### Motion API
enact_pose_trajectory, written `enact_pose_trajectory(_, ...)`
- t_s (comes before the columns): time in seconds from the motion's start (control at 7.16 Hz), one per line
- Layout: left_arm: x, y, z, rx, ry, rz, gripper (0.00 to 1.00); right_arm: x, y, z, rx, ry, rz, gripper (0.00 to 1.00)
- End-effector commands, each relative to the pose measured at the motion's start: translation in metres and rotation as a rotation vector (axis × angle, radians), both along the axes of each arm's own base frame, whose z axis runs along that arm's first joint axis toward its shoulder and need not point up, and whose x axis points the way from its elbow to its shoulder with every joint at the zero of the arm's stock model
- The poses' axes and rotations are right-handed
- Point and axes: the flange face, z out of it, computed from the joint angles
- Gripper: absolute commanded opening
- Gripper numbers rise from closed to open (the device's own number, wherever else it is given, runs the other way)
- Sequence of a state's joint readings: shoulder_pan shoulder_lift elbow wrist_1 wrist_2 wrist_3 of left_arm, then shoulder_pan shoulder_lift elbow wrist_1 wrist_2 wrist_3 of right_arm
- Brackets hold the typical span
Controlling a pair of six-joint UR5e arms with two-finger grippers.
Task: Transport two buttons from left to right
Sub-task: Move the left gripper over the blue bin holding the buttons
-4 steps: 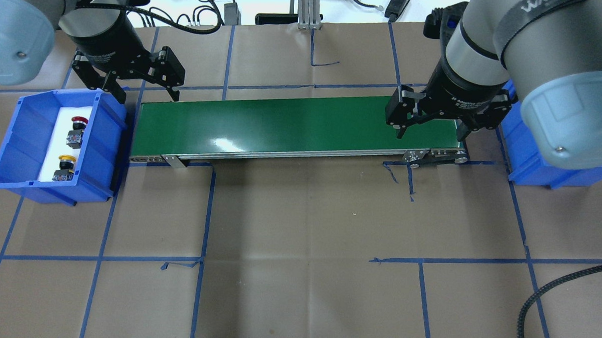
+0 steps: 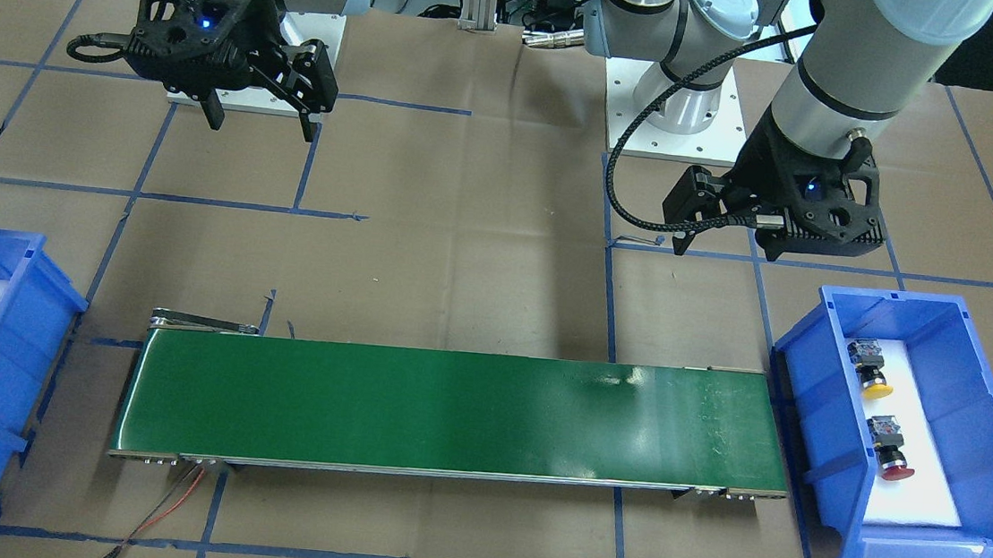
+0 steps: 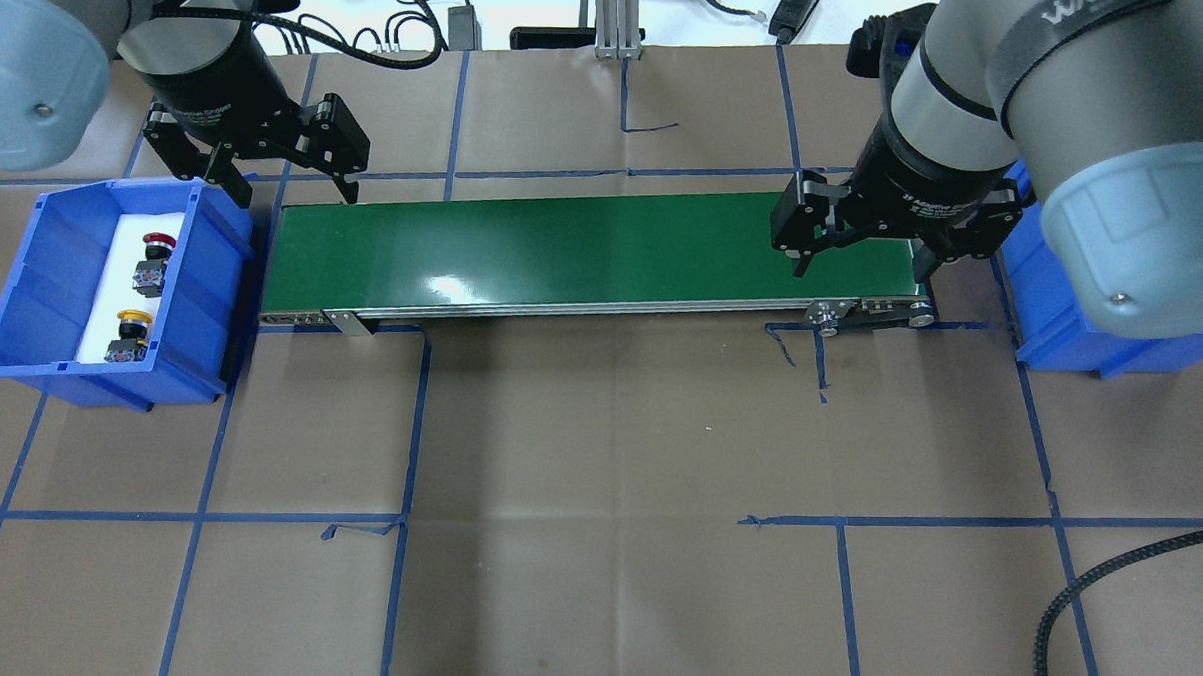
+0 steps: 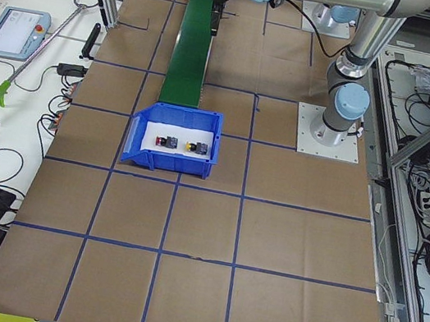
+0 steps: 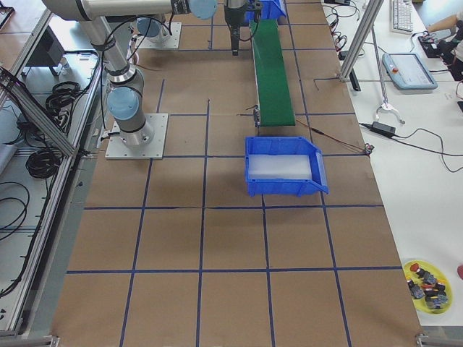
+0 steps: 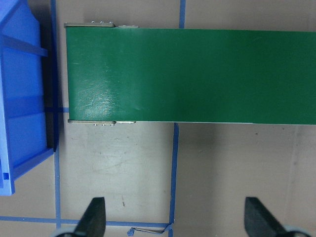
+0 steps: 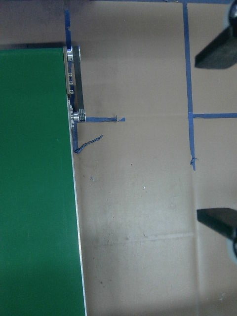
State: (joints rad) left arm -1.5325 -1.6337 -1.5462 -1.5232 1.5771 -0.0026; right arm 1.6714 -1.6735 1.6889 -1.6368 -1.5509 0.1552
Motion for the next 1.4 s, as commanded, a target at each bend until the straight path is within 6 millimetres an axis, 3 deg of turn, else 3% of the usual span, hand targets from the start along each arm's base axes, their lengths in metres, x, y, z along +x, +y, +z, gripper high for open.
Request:
enact_pose_trajectory(0.0,0.000,0.000,0.000,-0.001,0.000,-0.001,1.00,0.000,0.000,0.000,0.000,-0.002,0.001,1.00)
enact_pose_trajectory(0.42,0.011,-0.002,0.001,-0.001,-0.003,0.005,1.00,0.000,0.000,0.000,-0.001,-0.002,0.001,1.00)
enact_pose_trajectory(0.7,0.050,-0.007,0.004,-0.006,-0.008,0.013,1.00,0.000,0.000,0.000,-0.001,-0.002,0.001,1.00)
enact_pose_trajectory(0.84,0.083,-0.011,0.009,-0.018,-0.005,0.025,1.00,0.000,0.000,0.000,0.000,-0.002,0.001,1.00)
enact_pose_trajectory(0.98,0.134,-0.013,0.010,-0.020,-0.004,0.063,1.00,0.000,0.000,0.000,-0.001,-0.002,0.000,1.00)
enact_pose_trajectory(1.26,0.246,0.002,0.001,0.000,-0.003,0.083,1.00,0.000,0.000,0.000,-0.001,-0.002,0.001,1.00)
